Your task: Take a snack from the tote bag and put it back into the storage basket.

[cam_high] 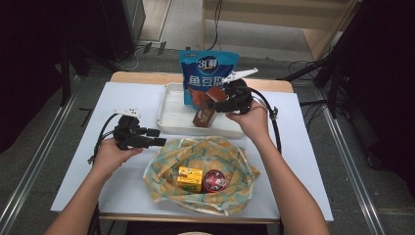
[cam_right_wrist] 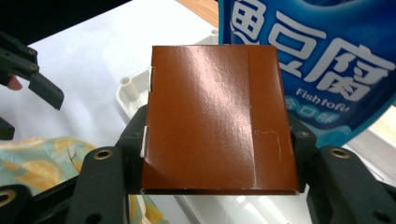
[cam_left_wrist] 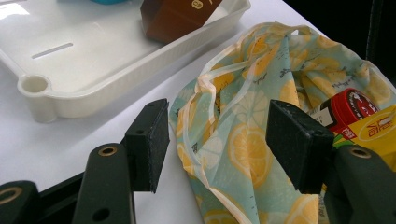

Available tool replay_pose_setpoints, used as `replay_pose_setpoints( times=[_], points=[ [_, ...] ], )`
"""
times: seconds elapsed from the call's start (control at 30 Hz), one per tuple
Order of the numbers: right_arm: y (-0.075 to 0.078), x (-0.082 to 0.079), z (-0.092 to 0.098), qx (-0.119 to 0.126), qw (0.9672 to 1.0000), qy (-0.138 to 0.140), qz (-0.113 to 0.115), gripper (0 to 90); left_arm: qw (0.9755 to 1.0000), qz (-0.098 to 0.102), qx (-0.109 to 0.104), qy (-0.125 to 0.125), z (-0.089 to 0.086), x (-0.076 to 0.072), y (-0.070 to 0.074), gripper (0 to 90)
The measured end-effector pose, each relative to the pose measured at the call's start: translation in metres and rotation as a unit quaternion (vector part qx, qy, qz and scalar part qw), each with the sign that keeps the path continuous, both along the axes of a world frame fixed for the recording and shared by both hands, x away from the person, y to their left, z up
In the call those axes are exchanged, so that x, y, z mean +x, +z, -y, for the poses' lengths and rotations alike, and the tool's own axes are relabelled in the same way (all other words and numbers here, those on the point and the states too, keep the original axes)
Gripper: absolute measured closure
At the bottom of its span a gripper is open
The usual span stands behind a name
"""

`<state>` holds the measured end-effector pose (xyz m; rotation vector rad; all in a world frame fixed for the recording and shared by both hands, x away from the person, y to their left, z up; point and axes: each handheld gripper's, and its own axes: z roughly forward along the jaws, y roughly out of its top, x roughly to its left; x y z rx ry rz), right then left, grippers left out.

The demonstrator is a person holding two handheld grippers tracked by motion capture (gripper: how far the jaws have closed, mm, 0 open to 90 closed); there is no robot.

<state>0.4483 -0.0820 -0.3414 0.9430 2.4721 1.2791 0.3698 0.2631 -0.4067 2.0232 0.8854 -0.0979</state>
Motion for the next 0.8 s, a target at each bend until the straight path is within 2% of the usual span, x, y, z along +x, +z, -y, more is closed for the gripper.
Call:
replay_pose_setpoints(
  times=[0.47, 0.8],
  points=[
    [-0.008, -0.012, 0.021, -0.004, 1.0, -0.002, -0.003, 44.0, 1.0, 0.0, -0.003, 0.0, -0.001, 0.0, 0.0, 39.9],
    [-0.017, -0.019, 0.039, 0.006, 0.9999, -0.009, -0.013, 44.1, 1.0, 0.002, -0.002, 0.001, -0.001, 0.0, 0.0, 40.0]
  ],
)
